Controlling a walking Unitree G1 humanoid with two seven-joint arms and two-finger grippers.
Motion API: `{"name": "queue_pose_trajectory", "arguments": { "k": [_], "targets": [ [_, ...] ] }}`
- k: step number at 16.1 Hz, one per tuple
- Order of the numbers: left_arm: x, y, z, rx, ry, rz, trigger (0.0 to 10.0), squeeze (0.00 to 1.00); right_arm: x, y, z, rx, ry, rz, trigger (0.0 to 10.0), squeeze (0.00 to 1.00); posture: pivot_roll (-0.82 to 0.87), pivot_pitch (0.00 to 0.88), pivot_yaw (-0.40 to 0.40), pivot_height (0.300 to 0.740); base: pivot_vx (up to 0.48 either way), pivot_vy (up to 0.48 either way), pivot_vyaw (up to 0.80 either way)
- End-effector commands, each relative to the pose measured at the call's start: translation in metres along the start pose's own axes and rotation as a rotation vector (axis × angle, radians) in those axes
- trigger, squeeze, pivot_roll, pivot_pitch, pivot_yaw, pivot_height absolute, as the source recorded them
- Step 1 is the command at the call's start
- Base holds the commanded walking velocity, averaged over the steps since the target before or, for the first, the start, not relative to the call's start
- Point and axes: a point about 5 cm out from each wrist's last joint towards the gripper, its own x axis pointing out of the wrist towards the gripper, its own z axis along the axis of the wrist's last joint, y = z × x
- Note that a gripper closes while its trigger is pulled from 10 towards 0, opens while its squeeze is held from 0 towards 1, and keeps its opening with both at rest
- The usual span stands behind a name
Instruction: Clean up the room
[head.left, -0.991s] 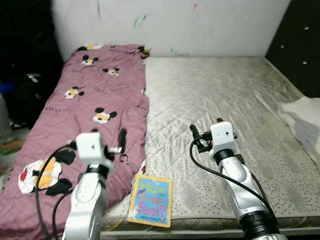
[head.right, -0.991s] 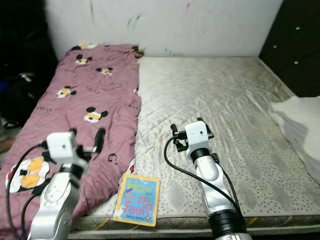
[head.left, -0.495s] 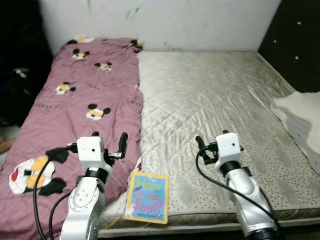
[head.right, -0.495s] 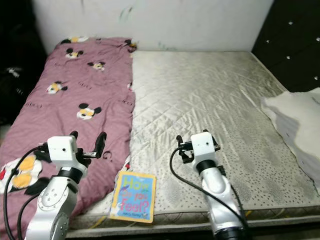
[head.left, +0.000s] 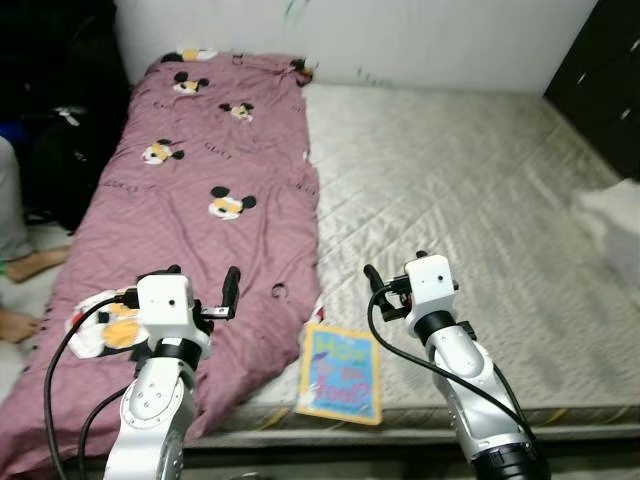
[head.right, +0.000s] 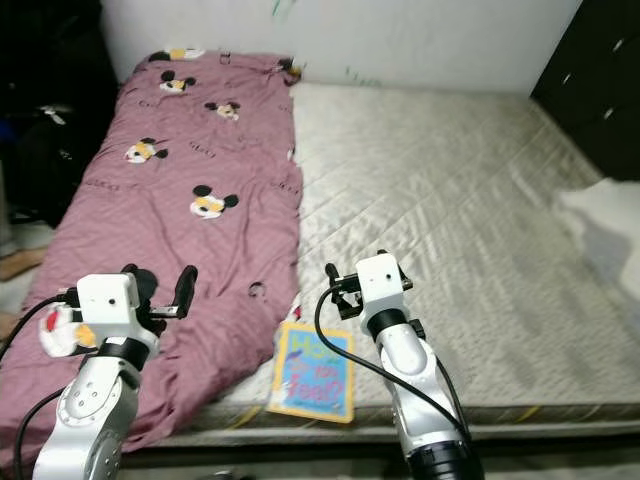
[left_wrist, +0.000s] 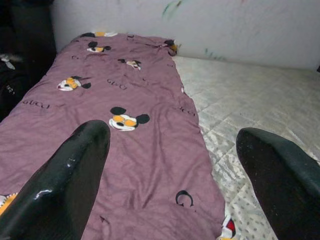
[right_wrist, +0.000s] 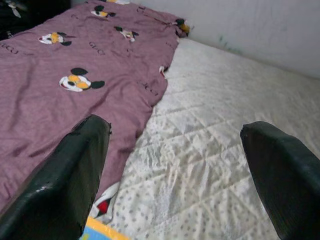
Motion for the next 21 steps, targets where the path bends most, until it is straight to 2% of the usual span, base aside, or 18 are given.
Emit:
{"name": "queue_pose_trajectory", "arguments": {
  "k": [1,10,21],
  "targets": [
    [0.002,-0.005,0.005,-0.013,-0.016,-0.029,10.0,0.00,0.001,-0.007,0.002,-0.002,-0.003,-0.017,10.0,0.00,-0.02,0.133,-0.044,0.740,0.000,0.000,0.00],
    [-0.005,-0.005,0.003,-0.004,0.004,-0.011,10.0,0.00,0.000,0.002,0.002,0.027,-0.003,0.012,10.0,0.00,-0.01,0.161,-0.051,0.740,0.000,0.000,0.00],
    [-0.003,-0.008,0.006,-0.008,0.001,-0.007,10.0,0.00,-0.001,0.002,0.002,0.036,0.001,0.017,10.0,0.00,-0.02,0.206,-0.053,0.740,0.000,0.000,0.00]
  ]
}}
